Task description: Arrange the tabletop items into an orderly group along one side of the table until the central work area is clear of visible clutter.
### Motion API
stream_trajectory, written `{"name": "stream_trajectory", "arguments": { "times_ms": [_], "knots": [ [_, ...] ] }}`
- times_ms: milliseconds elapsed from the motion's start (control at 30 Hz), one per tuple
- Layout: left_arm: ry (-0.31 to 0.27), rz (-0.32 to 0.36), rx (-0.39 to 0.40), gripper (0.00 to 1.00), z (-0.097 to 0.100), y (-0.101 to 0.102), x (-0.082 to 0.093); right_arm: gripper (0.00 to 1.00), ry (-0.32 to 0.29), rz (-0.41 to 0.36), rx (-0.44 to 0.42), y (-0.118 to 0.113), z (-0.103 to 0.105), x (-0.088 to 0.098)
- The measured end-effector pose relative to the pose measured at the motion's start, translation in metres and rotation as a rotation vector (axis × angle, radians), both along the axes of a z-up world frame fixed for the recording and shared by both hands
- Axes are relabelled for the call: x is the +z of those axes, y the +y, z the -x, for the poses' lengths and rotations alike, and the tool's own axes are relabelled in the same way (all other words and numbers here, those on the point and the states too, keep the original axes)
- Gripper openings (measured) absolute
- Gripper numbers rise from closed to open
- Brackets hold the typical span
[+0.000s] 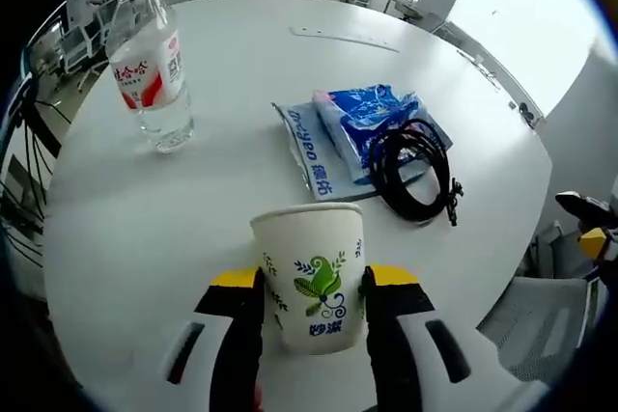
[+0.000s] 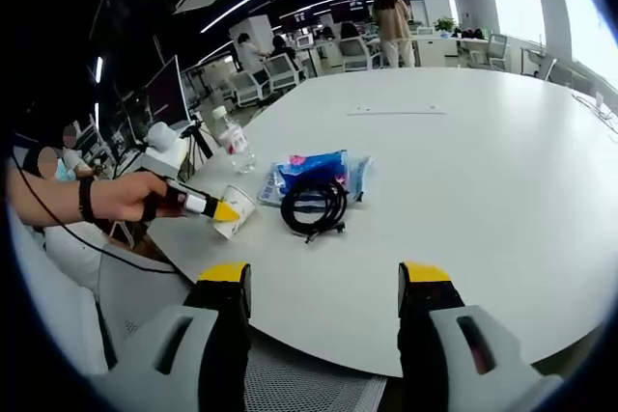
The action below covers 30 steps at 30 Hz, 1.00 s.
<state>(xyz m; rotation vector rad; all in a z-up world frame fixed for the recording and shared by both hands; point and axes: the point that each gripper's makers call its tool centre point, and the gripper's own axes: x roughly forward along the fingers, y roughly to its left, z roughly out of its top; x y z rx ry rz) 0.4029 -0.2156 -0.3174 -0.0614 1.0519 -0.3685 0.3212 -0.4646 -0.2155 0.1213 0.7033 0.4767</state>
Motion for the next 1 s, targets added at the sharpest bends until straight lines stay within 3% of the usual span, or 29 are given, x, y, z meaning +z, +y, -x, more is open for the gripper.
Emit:
{"name": "stream_trajectory", "arguments": {
  "times_ms": [567,800,1000],
  "knots": [
    [0.006,0.034,0.001,0.4,0.007,0.0,0.001,0.6,0.003,0.001,0.025,0.007,0.001,0.001],
    [-0.011,0.03,-0.04,0.39,0.014,0.0,0.005,0.6,0.007,-0.002,0.047,0.013,0.003,0.0],
    [-0.061,0.026,-0.102,0.39,0.016,-0.006,0.017,0.6,-0.001,-0.015,0.06,0.02,-0.004,0.005]
  ]
}}
